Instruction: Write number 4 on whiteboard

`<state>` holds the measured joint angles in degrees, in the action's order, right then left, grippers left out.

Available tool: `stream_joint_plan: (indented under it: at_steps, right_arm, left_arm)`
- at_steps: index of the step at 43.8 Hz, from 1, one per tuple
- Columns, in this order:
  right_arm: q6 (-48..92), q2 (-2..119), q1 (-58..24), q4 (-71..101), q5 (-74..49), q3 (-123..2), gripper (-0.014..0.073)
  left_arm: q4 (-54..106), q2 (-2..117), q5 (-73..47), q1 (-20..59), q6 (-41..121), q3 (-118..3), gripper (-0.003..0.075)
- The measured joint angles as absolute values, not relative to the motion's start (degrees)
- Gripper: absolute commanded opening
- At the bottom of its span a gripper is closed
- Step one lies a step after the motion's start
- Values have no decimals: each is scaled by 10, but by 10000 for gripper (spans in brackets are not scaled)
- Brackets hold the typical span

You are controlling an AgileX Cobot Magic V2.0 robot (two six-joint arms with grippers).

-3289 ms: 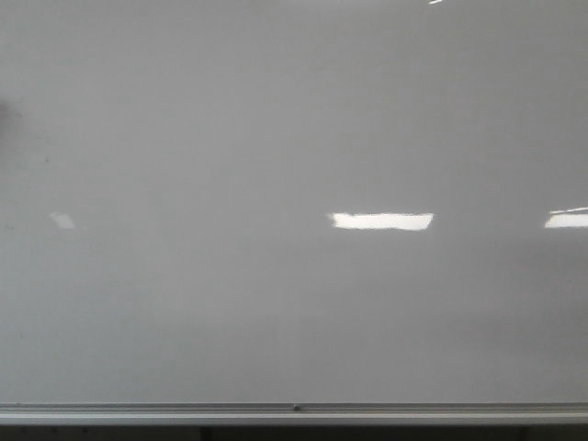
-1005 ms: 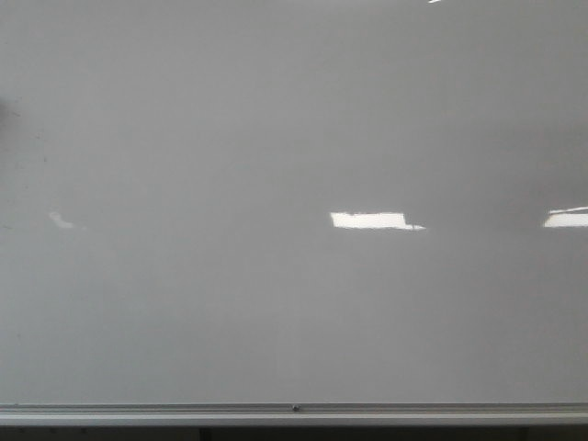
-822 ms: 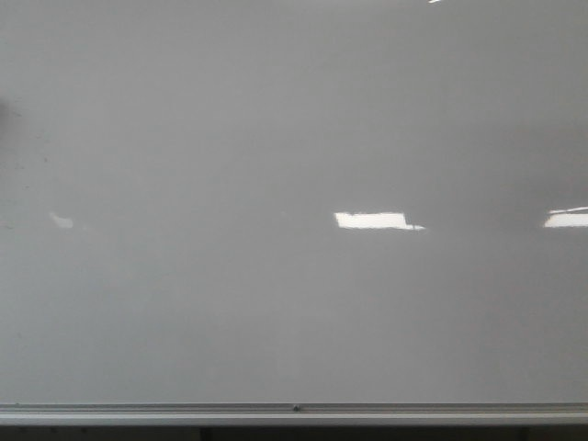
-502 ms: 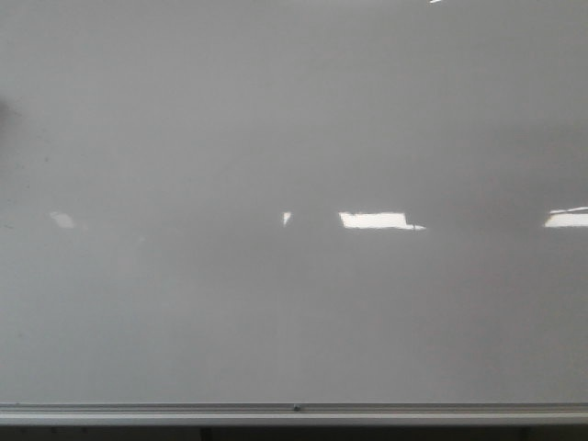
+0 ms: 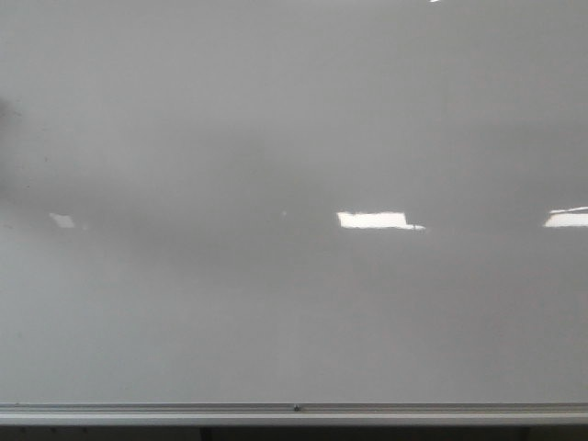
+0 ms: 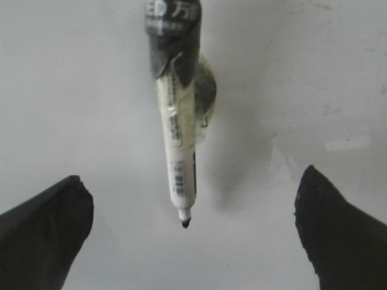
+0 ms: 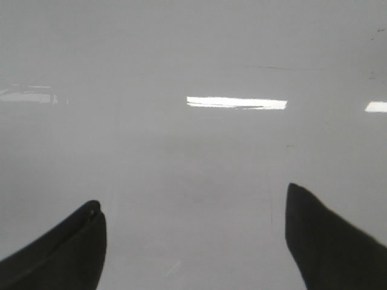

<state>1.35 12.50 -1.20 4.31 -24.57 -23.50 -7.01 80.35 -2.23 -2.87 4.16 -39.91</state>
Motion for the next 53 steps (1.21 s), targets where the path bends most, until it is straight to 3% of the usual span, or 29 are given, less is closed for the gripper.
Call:
stream_joint_plan:
  at_steps: [11,35,41,53]
  right_arm:
    - [14,125,-12,43,-246,-235,621]
    - [14,125,-12,43,-247,-235,621]
    - [14,125,-12,43,-247,-235,621]
    - [14,125,-12,43,-248,-235,621]
  left_arm:
    - [-79,875,78,-29,42,-400,639]
    - [-79,923,113,-29,42,-400,617]
    - [-81,930,125,-29,43,-400,499]
    - [-82,934,124,-30,42,-400,99]
